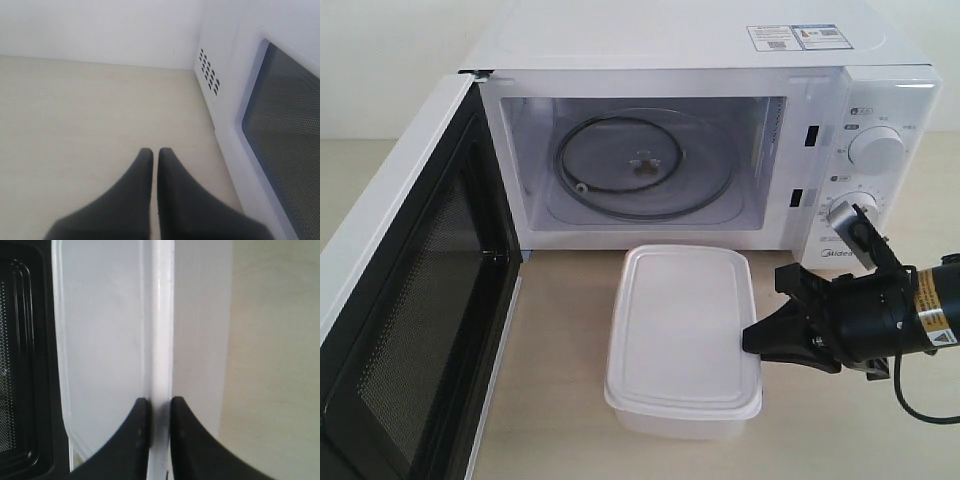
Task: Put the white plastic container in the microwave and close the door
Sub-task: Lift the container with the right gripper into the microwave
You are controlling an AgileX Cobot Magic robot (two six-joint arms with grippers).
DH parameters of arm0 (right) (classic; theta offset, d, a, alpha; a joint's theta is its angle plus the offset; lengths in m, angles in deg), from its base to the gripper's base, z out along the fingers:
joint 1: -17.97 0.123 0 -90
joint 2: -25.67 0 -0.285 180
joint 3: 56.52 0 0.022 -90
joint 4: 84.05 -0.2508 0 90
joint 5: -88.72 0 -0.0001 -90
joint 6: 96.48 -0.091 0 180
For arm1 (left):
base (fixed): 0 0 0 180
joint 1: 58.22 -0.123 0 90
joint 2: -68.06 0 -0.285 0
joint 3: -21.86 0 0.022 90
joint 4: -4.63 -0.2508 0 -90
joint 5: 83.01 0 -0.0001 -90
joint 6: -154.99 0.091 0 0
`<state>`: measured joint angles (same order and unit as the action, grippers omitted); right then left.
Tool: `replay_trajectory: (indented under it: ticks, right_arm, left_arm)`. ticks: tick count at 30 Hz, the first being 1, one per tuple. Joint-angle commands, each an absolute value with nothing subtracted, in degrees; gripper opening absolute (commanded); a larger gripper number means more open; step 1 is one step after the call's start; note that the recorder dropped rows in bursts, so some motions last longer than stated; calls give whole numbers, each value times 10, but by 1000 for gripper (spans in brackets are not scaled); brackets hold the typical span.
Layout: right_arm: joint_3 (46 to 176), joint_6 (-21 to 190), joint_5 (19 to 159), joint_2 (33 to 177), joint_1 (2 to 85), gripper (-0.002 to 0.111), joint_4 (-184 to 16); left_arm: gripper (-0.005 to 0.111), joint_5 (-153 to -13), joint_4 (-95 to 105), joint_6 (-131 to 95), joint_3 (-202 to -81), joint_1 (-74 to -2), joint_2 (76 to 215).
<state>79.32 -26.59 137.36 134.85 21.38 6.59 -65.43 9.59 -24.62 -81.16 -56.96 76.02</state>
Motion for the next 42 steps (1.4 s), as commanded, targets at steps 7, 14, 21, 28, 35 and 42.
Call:
replay_trajectory:
  ticks: [7, 14, 21, 28, 35, 42]
  right_arm:
    - [795, -230, 1429, 1345, 217, 0, 58]
    - [780, -159, 1401, 1291, 293, 0, -108]
    - [760, -84, 1277, 1270, 420, 0, -347]
    - [760, 144, 1254, 1270, 548, 0, -828]
    - [771, 181, 1303, 1284, 585, 0, -1035]
    - [825, 164, 1319, 1339, 586, 0, -1041]
  left_arm:
    - [4, -655, 96, -245, -809, -570, 758]
    - [4, -655, 96, -245, -809, -570, 758]
    - [4, -655, 96, -245, -809, -570, 758]
    - [4, -655, 96, -245, -809, -570, 758]
    - [4, -655, 96, -245, -809, -570, 758]
    - [4, -655, 96, -245, -809, -570, 758]
